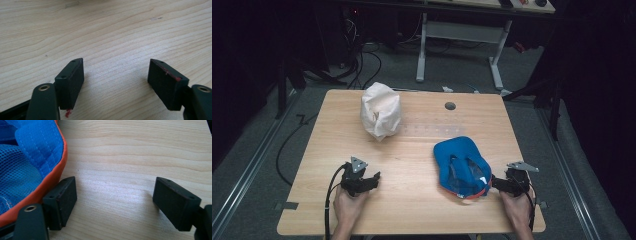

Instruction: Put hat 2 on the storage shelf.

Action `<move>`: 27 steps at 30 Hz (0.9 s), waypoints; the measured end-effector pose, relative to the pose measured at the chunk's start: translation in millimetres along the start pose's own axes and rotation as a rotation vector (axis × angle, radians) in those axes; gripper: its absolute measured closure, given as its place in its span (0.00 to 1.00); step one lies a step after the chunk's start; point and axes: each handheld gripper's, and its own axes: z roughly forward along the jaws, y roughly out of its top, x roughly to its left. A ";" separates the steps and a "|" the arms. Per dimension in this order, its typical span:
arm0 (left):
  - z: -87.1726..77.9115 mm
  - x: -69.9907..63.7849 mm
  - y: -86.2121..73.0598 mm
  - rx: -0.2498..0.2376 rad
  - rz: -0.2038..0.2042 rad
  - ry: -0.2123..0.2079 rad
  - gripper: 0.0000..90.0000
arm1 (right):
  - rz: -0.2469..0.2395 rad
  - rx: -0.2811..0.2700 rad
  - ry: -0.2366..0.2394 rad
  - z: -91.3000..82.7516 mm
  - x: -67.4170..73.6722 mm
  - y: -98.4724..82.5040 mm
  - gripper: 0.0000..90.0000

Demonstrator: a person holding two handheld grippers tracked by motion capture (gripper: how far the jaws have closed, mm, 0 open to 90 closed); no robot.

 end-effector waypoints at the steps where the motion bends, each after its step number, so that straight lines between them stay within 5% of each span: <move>1: -0.3 0.9 -0.2 -0.002 -0.006 -0.005 0.33 | 0.006 -0.004 -0.002 -0.7 -0.5 -0.5 0.27; 7: 0.0 -1.1 -0.1 0.004 0.011 0.006 0.32 | 0.071 -0.028 0.005 -12.6 -11.1 -5.1 0.46; 13: -0.1 -1.4 -0.1 0.006 0.013 0.002 0.32 | 0.086 -0.077 0.016 -27.9 -11.6 -2.7 0.48; 20: -0.2 -1.8 -0.1 0.007 0.018 -0.001 0.31 | 0.039 -0.136 0.070 -42.6 -0.2 10.9 0.50; 27: -0.1 -1.8 -0.2 0.006 0.018 -0.002 0.31 | 0.008 -0.185 0.143 -39.8 15.4 30.2 0.42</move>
